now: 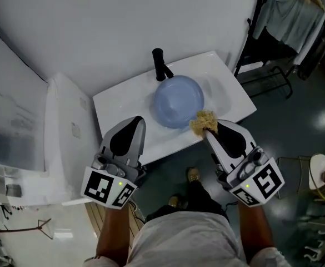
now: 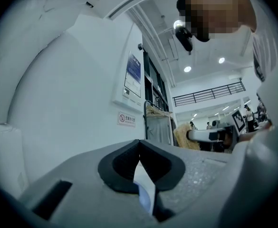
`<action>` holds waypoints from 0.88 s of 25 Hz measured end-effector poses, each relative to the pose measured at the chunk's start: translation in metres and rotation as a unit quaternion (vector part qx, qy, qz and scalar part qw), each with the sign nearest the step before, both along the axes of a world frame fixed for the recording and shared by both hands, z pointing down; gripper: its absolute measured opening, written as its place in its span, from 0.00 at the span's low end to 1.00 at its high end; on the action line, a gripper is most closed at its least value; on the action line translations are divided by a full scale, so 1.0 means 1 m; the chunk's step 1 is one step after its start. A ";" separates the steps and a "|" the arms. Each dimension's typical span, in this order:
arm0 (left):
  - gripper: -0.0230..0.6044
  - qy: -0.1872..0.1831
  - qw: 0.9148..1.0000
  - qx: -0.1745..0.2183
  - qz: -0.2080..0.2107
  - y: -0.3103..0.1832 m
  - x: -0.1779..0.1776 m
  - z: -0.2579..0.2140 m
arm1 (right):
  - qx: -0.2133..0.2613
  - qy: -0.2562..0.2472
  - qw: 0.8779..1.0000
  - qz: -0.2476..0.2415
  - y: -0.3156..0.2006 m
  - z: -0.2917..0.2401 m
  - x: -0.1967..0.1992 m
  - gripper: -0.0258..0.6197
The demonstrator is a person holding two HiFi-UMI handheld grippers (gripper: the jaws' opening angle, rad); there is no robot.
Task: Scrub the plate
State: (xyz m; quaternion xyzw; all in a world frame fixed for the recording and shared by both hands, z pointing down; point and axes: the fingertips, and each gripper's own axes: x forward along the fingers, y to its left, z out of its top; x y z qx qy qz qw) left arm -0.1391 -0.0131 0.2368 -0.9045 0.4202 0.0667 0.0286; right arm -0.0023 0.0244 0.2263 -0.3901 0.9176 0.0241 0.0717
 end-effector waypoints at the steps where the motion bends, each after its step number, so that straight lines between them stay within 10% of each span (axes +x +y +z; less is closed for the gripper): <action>1: 0.06 -0.002 1.000 -0.003 -0.005 -0.006 0.001 0.002 | 0.000 0.002 1.000 -0.004 -0.007 0.001 0.001 0.13; 22: 0.06 -0.061 0.988 -0.087 -0.113 -0.117 0.031 0.065 | -0.021 0.075 0.993 -0.086 -0.142 0.041 0.026 0.13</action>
